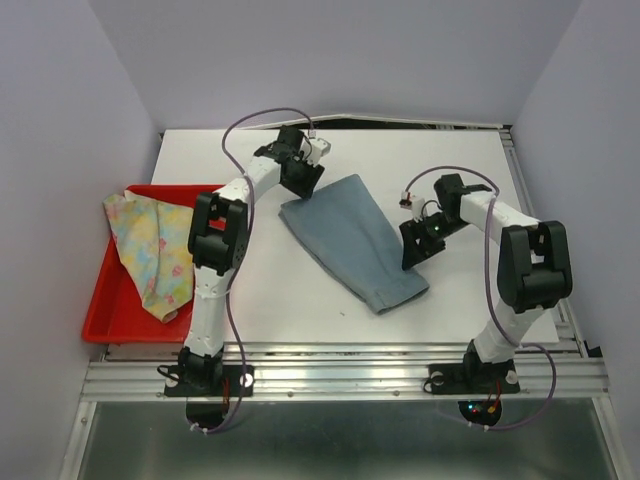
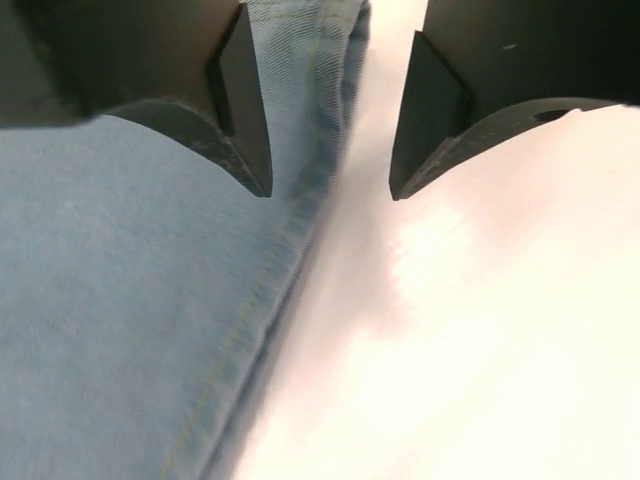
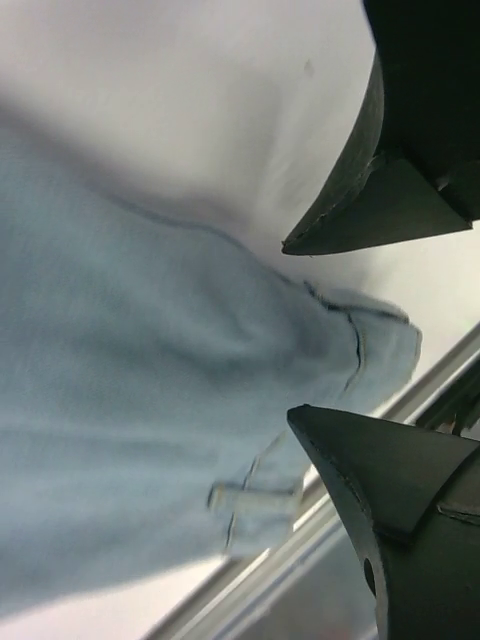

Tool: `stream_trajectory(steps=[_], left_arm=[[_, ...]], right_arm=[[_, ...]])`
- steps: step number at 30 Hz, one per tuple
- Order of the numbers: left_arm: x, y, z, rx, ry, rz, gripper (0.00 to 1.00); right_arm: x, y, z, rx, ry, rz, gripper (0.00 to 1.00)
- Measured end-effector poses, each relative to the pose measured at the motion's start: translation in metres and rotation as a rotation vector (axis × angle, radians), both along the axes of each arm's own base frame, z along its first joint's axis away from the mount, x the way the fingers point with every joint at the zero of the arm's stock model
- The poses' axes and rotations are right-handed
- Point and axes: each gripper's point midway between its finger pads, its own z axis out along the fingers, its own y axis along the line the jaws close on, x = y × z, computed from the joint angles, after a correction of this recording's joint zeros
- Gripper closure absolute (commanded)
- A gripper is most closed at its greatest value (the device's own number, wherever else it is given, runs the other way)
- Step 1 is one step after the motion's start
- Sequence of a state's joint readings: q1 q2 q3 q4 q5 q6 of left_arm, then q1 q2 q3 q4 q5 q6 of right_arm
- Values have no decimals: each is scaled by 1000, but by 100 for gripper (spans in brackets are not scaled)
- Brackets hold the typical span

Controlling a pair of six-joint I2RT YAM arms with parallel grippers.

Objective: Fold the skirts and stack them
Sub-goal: Fold the skirt

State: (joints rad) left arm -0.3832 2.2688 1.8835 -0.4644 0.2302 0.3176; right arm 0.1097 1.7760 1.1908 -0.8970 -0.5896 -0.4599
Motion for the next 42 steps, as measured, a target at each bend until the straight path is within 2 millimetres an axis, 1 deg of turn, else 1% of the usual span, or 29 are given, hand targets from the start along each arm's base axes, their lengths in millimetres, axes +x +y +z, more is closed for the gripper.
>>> stream_trajectory(steps=[2,4,5,7,8,9,10,11,12,13,14,15,16,17,19,20,21,23,26,27,28,31,33,36,37,38,39,41,42], left_arm=[[16,0,16,-11,-50,-1,35],[23,-4,36,-34,-96,-6,35],[23,-5,42,-40,-104,-8,35],[11,-10,66,-85,-118,-27,37],[2,-11,75,-110,-124,-35,37],[-14,-14,86,-152,-117,-48,39],[-35,-14,99,-191,-108,-61,41],[-52,-17,108,-235,-95,-73,42],[-67,-18,115,-274,-93,-85,45],[-95,-21,123,-329,-70,-108,46],[-112,-26,130,-370,-59,-126,46],[-121,-32,133,-401,-51,-142,46],[-137,-40,130,-442,-30,-170,47],[-148,-48,124,-467,3,-188,47],[-163,-59,103,-490,75,-207,50],[-171,-65,86,-495,136,-209,51],[-176,-68,73,-492,175,-211,53],[-181,-75,39,-480,277,-191,55],[-184,-71,-10,-435,396,-133,60],[-187,-71,-16,-436,429,-120,64],[-187,-70,-20,-449,457,-110,65],[-180,-61,-23,-443,453,-80,68],[-176,-54,-24,-437,455,-61,69],[-161,-37,-25,-427,445,-13,69],[-153,-32,-24,-418,431,0,69],[-142,-26,-24,-401,408,18,69],[-131,-21,-23,-379,382,27,69],[-109,-13,-22,-336,322,43,63],[-98,-9,-20,-315,289,43,52]], right_arm=[[-3,12,9,45,17,-18,37],[0,20,24,79,10,-59,38],[6,22,32,91,-11,-83,40],[22,25,48,112,-65,-140,44],[29,27,55,122,-100,-149,46],[39,29,64,139,-136,-165,48],[47,32,70,158,-163,-175,52],[54,35,76,177,-186,-181,54],[60,38,80,195,-200,-184,57],[65,42,84,221,-203,-181,61],[71,48,86,249,-201,-177,62],[74,51,85,266,-195,-173,62],[77,58,81,288,-177,-163,63],[78,61,77,296,-163,-161,63],[77,71,62,306,-117,-147,64],[77,73,57,308,-101,-144,64],[76,78,45,304,-74,-138,65],[76,81,29,295,-46,-133,68],[81,77,-2,231,-23,-151,73],[82,74,-8,206,-27,-159,73],[83,68,-17,172,-30,-172,75],[86,54,-28,105,-61,-203,76],[86,48,-27,78,-93,-211,77],[81,40,-23,51,-126,-227,78],[79,39,-22,53,-130,-229,81],[77,38,-22,48,-132,-235,81],[75,39,-23,51,-125,-236,81],[66,42,-26,55,-103,-245,81],[62,45,-26,58,-94,-242,80]])
